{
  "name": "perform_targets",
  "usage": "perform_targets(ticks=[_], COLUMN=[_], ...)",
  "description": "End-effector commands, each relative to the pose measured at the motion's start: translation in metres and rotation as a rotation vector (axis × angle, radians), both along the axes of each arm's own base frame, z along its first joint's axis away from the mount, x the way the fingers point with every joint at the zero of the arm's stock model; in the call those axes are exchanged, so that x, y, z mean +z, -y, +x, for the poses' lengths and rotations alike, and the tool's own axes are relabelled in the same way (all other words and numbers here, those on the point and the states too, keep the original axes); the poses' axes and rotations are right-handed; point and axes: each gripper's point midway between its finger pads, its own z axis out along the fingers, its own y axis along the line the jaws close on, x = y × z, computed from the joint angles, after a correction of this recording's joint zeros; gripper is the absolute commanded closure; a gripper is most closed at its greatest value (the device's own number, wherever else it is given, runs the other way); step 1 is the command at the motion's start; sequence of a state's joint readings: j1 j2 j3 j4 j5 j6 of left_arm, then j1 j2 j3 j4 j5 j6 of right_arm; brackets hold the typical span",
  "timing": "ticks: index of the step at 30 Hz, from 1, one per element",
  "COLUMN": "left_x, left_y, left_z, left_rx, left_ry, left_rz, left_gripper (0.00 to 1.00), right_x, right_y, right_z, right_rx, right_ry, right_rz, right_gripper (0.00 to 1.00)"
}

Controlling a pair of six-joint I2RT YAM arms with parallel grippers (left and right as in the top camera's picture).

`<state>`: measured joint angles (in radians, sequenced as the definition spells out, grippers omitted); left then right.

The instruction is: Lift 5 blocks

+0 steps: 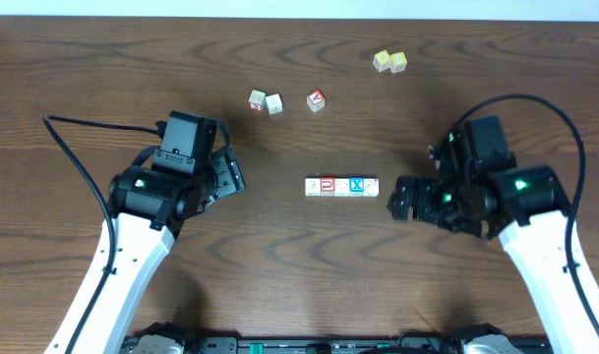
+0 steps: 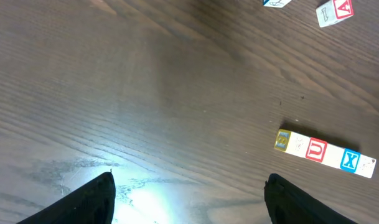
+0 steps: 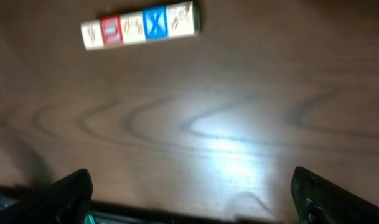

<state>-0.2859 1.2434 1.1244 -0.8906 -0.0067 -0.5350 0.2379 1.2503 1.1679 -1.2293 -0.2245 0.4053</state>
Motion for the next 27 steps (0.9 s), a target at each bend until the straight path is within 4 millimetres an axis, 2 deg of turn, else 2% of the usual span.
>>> perform_targets(ticks=[1, 5, 27], left_x=[0.000, 0.001, 0.001], left_y=[-0.004, -0.003, -0.003], left_z=[0.000, 0.001, 0.001], left_rx=[0.011, 0.011, 0.011], left_ry=[0.002, 0.006, 0.006], left_rz=[0.011, 0.010, 0.010], left_gripper=[0.22, 0.22, 0.20], right_x=[-0.004, -0.005, -0.007], right_y=[-0.003, -0.004, -0.001], right_z=[-0.015, -0.021, -0.026], right_rx=[0.031, 0.039, 0.043], right_ry=[-0.027, -0.051, -0.070], right_rz=[-0.017, -0.018, -0.032], right_gripper=[0.01, 0.01, 0.01])
